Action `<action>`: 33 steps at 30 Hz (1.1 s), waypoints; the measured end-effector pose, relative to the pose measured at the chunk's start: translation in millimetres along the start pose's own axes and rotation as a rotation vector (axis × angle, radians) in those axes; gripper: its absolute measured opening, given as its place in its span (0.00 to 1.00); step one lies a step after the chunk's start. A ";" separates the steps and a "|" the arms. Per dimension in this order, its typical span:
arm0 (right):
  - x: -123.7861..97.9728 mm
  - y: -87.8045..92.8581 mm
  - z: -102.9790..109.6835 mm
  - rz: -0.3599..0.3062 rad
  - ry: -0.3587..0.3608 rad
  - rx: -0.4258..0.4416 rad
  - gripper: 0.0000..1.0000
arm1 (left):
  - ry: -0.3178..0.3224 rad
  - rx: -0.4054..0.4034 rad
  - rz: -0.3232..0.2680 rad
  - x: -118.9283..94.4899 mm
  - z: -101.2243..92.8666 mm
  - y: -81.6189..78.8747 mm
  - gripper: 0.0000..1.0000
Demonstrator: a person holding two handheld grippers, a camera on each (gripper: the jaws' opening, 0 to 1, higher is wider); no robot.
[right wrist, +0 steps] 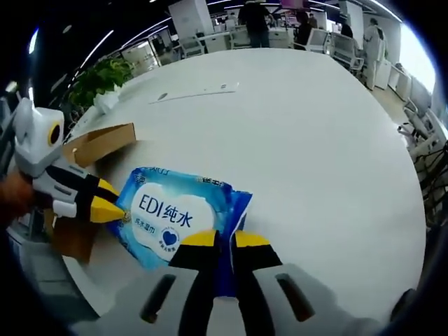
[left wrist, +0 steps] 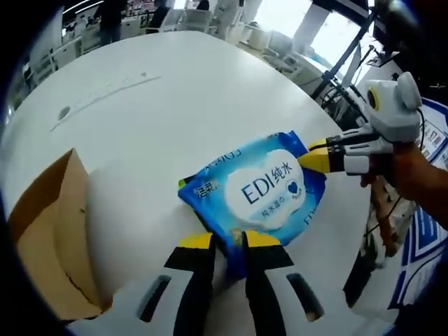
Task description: Operate the shoe box by opening the lid, removing the specified soft item, and placing it in the target area until the item is outside and the box remains undamaged.
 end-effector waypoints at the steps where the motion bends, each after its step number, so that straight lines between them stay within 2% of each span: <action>1: -0.7 -0.1 -0.6 -0.004 0.003 -0.002 0.08 | 0.002 0.002 -0.004 -1.9 -1.1 -0.6 0.16; 6: -8.0 -7.9 -2.5 -0.050 0.026 -0.015 0.21 | -0.001 -0.007 -0.035 -9.9 -0.6 -6.1 0.20; 9: -12.2 -11.4 -0.1 -0.065 0.031 -0.022 0.23 | -0.003 -0.004 -0.049 -11.8 0.3 -8.4 0.24; 14: -17.1 -12.8 6.8 -0.069 0.032 -0.036 0.24 | -0.025 -0.001 -0.079 -22.2 3.6 -10.7 0.35; 25: -31.6 -19.1 25.9 -0.077 0.037 -0.061 0.23 | -0.025 -0.009 -0.111 -46.1 8.2 -8.7 0.36; 33: -41.1 -27.2 50.8 -0.089 0.033 -0.097 0.22 | -0.032 -0.025 -0.127 -68.1 17.8 -0.2 0.35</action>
Point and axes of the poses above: the point that each gripper's makers call its tool centre point, and the gripper's own axes: x roughly forward along the fingers, z roughly to its left, y roughly out of its underside, the point moved 5 cm from there along -x, roughly backward along the fingers, and after that the axes turned 11 degrees about -y, right-handed, at the moved point
